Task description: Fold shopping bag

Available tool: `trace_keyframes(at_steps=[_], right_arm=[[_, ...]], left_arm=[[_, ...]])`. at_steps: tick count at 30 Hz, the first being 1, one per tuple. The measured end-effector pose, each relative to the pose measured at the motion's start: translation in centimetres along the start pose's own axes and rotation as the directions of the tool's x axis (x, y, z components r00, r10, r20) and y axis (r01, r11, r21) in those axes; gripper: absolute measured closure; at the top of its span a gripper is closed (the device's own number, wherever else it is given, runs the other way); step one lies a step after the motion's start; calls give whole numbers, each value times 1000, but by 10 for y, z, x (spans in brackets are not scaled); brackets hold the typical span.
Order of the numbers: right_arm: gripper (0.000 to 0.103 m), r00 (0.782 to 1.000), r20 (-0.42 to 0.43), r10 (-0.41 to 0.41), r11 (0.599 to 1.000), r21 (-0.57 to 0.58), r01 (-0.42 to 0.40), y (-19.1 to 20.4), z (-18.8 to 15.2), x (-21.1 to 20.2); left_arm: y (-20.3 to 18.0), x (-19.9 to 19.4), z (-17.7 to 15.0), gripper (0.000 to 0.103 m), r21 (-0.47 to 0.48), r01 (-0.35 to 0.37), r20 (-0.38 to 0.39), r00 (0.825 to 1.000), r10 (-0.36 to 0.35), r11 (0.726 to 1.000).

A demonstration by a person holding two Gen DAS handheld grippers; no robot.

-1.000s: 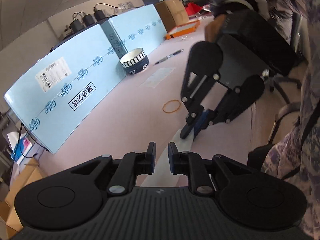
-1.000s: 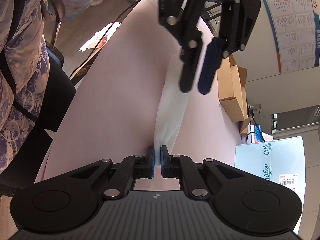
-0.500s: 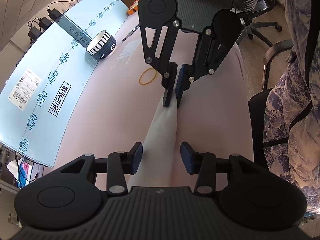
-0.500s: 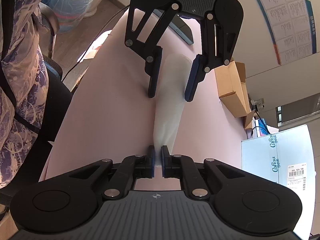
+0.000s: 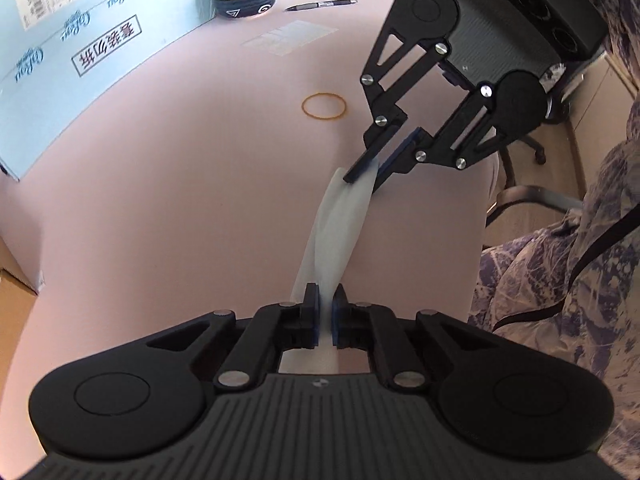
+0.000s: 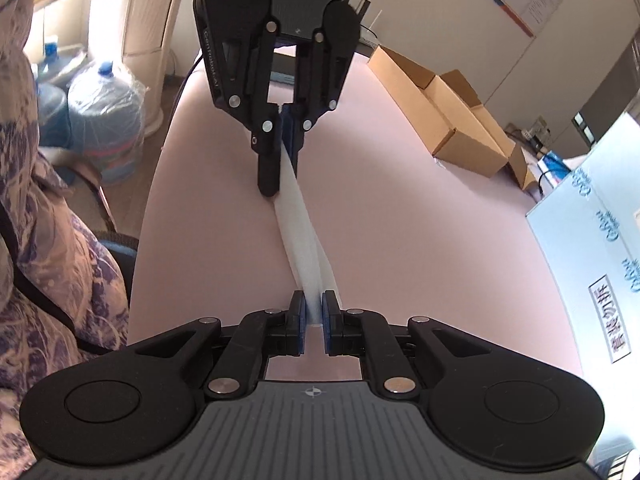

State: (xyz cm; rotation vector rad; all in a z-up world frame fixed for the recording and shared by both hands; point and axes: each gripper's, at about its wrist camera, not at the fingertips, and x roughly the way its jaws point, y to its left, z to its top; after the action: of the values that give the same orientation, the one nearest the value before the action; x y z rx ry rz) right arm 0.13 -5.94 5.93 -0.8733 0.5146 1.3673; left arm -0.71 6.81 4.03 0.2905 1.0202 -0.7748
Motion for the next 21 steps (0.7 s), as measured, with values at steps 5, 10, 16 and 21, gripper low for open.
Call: trace_keyframes(at_steps=[5,10,16,21], right_arm=[[95,987,60,148,956,246,-158,-30,-7,-1],[95,949,163,270,796,516,-315,-59,-26,3],[96,894,316,317,472,765,-437,-84,-64,13],[89,924,298,238,549,743,-382,-69,-53,-13]], left_arm=[[41,-1,-13,95,-219,175,8,984,-177,960],[55,-1,-30,94,-323,257,54,966,-253,911],[63,0,-54,95,-508,334,118,940,-320,794],[64,-4,-54,96,-536,327,106,941,-322,778]])
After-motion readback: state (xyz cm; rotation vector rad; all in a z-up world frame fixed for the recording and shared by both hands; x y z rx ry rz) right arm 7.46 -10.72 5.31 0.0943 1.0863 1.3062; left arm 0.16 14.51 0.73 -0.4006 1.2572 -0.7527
